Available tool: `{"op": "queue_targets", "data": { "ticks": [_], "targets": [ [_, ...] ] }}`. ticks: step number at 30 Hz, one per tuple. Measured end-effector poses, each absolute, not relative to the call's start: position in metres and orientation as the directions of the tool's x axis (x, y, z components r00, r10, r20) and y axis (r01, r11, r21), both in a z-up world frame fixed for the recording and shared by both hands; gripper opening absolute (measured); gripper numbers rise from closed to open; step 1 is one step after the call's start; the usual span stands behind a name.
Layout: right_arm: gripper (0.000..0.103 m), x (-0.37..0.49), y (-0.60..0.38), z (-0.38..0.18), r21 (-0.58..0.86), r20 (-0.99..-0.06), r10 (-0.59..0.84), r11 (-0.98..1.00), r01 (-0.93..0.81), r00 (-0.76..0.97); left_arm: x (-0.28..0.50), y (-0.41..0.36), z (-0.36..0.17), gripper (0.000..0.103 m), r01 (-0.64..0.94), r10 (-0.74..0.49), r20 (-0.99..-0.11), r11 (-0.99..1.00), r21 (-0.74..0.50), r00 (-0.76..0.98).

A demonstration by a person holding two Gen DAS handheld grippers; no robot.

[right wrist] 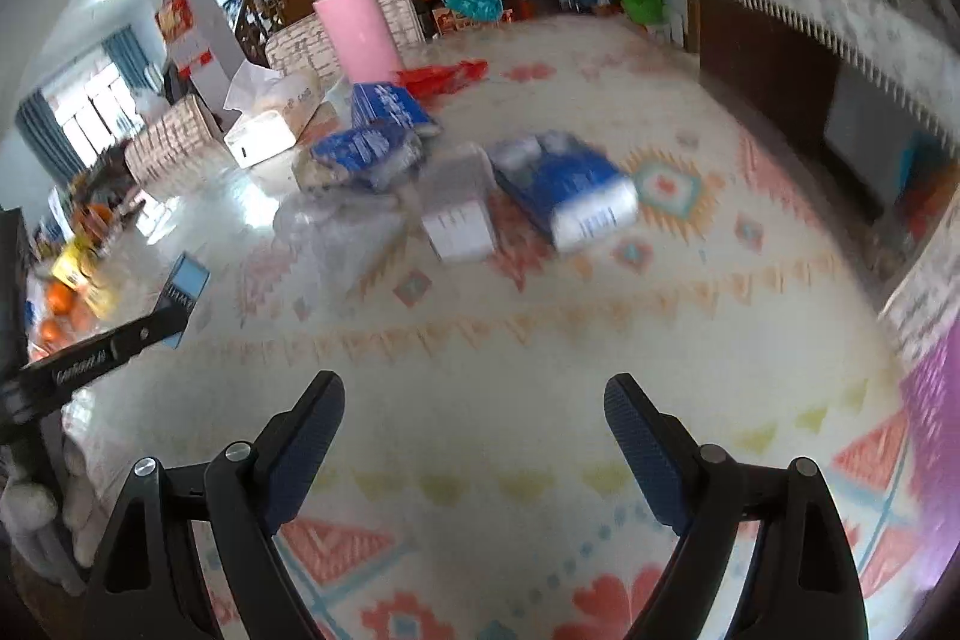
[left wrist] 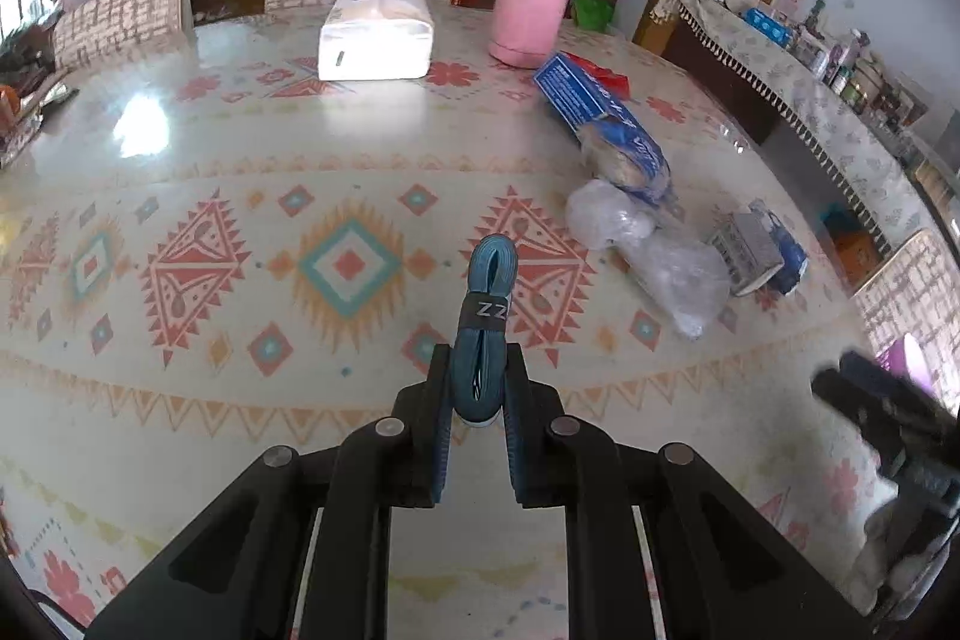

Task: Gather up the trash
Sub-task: 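Grasp the white medicine box with the right tool while the left tool holds the strap, then carry the blue strap and white box over the pink wastebasket with both tools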

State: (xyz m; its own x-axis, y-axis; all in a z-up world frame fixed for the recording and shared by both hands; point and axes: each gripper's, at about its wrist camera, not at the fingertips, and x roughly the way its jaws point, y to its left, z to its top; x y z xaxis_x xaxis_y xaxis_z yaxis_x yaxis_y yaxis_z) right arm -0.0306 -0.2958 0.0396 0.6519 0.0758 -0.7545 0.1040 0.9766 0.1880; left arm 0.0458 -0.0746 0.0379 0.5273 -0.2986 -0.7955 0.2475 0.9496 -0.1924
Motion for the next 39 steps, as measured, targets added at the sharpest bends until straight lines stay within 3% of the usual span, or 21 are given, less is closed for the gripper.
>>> {"op": "queue_targets", "data": {
  "ticks": [6, 11, 12, 13, 19, 30, 39],
  "targets": [
    [0.077, 0.038, -0.289, 0.047, 0.061, -0.784, -0.039, 0.988, 0.14, 0.62, 0.044, -0.073, 0.043, 0.015, 0.254, -0.321, -0.78, 0.943, -0.213, 0.538],
    [0.055, 0.071, -0.287, 0.029, 0.02, -0.818, -0.084, 0.985, 0.174, 0.569, 0.043, -0.076, 0.041, 0.015, 0.259, -0.323, -0.784, 0.942, -0.212, 0.531],
    [0.043, 0.072, -0.284, 0.029, 0.006, -0.816, -0.093, 0.986, 0.169, 0.571, 0.043, -0.076, 0.041, 0.015, 0.259, -0.323, -0.783, 0.942, -0.212, 0.532],
    [0.038, 0.072, -0.282, 0.029, 0.005, -0.818, -0.09, 0.986, 0.164, 0.567, 0.043, -0.076, 0.041, 0.015, 0.259, -0.322, -0.783, 0.942, -0.212, 0.532],
    [0.037, 0.042, -0.279, 0.045, 0.026, -0.794, -0.08, 0.986, 0.164, 0.602, 0.043, -0.076, 0.042, 0.015, 0.258, -0.319, -0.784, 0.943, -0.208, 0.533],
    [0.038, -0.097, -0.282, 0.077, 0.147, -0.744, 0.019, 0.98, 0.135, 0.668, 0.036, -0.083, 0.042, 0.015, 0.27, -0.306, -0.774, 0.946, -0.181, 0.554],
    [0.038, -0.207, -0.309, 0.086, 0.183, -0.691, -0.028, 0.96, 0.212, 0.723, 0.015, -0.11, 0.053, 0.015, 0.351, -0.319, -0.746, 0.928, -0.122, 0.585]
  ]
}}
